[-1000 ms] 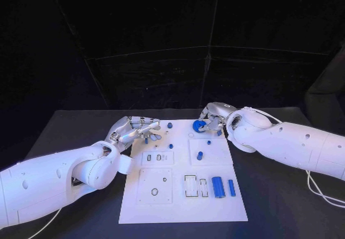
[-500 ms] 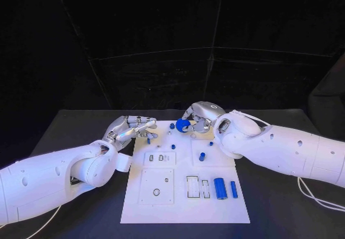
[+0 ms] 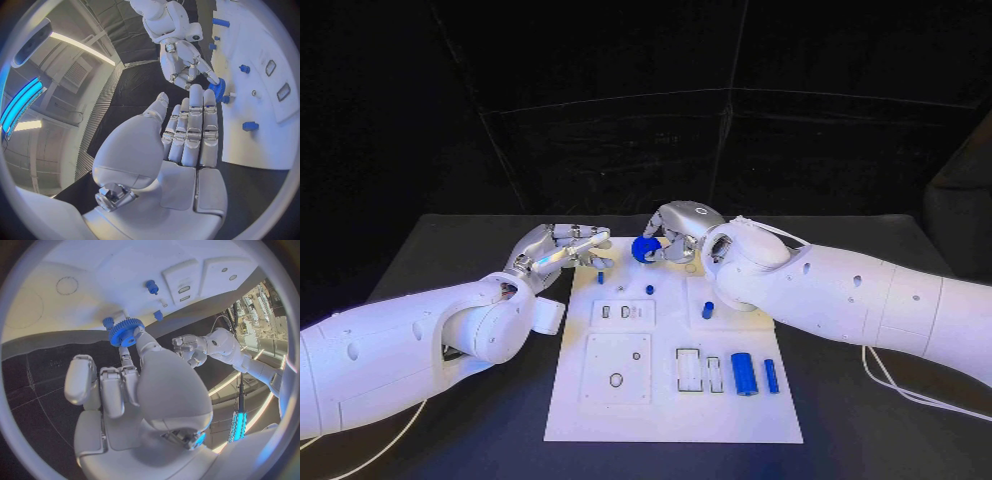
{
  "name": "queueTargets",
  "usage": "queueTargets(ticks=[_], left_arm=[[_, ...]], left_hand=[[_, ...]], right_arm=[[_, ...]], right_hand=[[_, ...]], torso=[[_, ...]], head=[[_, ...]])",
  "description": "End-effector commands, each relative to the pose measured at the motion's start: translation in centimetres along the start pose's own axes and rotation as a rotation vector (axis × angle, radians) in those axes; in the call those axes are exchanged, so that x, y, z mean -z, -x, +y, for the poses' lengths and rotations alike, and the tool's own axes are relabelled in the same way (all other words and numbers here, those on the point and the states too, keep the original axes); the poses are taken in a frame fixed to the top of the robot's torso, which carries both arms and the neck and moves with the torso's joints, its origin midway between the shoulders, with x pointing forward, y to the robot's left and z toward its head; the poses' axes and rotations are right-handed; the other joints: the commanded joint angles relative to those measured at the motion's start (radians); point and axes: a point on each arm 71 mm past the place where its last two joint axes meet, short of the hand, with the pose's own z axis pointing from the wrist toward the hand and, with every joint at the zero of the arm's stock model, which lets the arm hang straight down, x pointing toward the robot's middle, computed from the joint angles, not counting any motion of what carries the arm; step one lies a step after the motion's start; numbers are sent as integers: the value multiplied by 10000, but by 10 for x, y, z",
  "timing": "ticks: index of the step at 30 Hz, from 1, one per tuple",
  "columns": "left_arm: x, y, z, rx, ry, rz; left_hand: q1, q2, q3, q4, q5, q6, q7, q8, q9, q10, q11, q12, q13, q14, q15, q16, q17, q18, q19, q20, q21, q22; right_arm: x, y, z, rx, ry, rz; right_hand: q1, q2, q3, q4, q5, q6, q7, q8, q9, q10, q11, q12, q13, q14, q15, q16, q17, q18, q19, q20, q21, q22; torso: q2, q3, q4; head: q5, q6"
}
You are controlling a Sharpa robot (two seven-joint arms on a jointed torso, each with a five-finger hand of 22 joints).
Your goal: Assemble the parts on the task board
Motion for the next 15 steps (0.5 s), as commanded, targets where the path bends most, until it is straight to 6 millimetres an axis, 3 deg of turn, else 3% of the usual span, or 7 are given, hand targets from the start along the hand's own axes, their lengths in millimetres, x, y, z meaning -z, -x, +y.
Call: queueTargets(ticks=[1, 7, 15], left_arm=[[-1, 0, -3, 90, -173, 24], [-2, 0, -4, 65, -202, 13], [-3, -1, -5, 62, -211, 36]], left_hand=[[-103, -11, 43, -34, 56, 60, 28, 36, 1, 37, 8, 41, -12, -58, -19, 63, 9, 134, 18, -10, -68, -17], [-105, -5, 53, -39, 56, 59, 29, 34, 0, 29, 9, 36, -15, -62, -18, 65, 15, 134, 17, -10, -70, -18], [-105, -5, 53, -39, 56, 59, 29, 34, 0, 29, 9, 36, -15, -62, -18, 65, 15, 134, 17, -10, -70, -18]], right_arm=[[-4, -2, 4, 219, 157, 332], [-10, -10, 9, 382, 137, 672], [-13, -14, 9, 517, 34, 997]], right_hand=[[-94, 29, 48, 5, -60, 351, -240, -11, 535, 300, -18, -15, 1314, 915, -47, 37, 1937, -141, 47, -4, 24, 10], [-125, 9, 79, -12, -89, 325, -219, -59, 520, 283, 1, -35, 1297, 917, -31, 41, 1950, -146, 53, 8, 30, 29], [-165, -3, 96, -12, -109, 321, -206, -85, 513, 270, 14, -48, 1286, 915, -20, 37, 1939, -143, 42, 18, 23, 15]], torso=[[0, 7, -20], [-2, 21, -29], [-10, 14, -28]], head=[[12, -32], [35, -90], [35, -152]])
